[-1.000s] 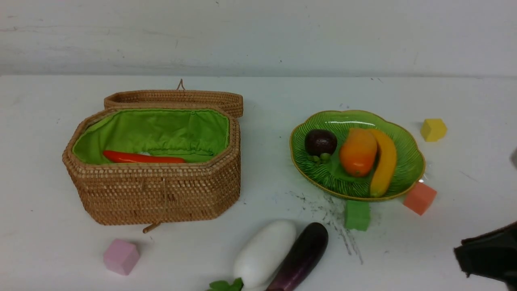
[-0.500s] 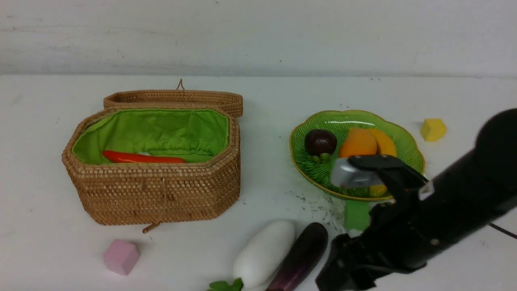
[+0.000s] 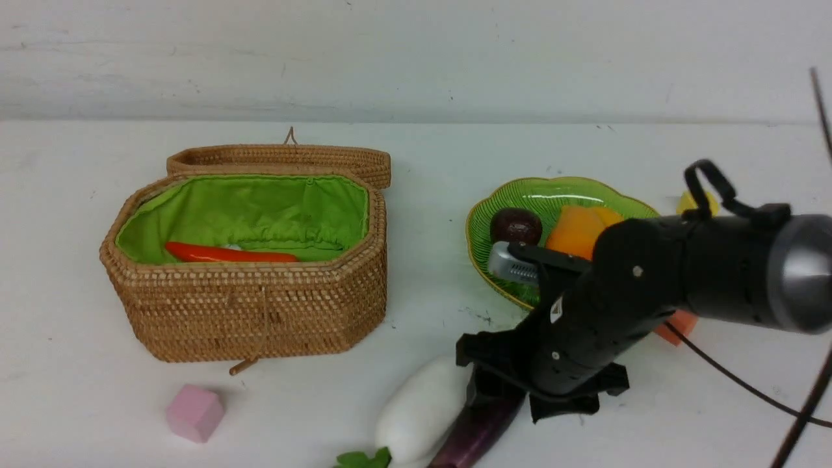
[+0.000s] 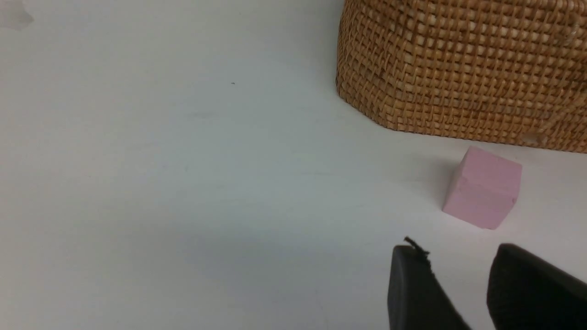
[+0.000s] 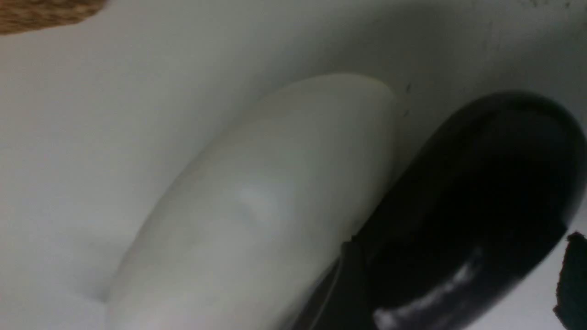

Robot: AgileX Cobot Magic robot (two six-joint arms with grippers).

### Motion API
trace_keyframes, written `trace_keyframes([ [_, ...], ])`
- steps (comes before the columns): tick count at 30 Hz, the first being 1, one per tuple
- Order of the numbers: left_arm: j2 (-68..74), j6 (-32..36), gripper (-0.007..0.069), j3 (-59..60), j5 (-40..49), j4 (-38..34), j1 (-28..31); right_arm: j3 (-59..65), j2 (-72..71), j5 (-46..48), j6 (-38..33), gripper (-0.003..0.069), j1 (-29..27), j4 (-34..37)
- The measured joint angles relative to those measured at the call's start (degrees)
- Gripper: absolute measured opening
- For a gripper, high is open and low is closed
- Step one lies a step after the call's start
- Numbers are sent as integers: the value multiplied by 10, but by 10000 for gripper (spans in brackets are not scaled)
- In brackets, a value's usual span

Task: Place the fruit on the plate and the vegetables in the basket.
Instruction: Grab an eggplant with your right arm and place it in the basket on the left.

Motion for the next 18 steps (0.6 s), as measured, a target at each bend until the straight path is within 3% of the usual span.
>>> trace_keyframes([
  [7, 0, 0, 241, 0, 0, 0, 0, -11, 34, -16, 2, 533, 0, -10],
  [10, 0, 0, 241, 0, 0, 0, 0, -12, 32, 6, -7, 411, 0, -15],
  [12, 0, 0, 241, 0, 0, 0, 0, -11, 27, 17, -18, 409, 0, -16],
  [16, 0, 0, 241, 0, 0, 0, 0, -25, -9, 62, -72, 412, 0, -27],
  [18, 0, 0, 241, 0, 0, 0, 0, -77, -45, 75, -143, 412, 0, -29],
])
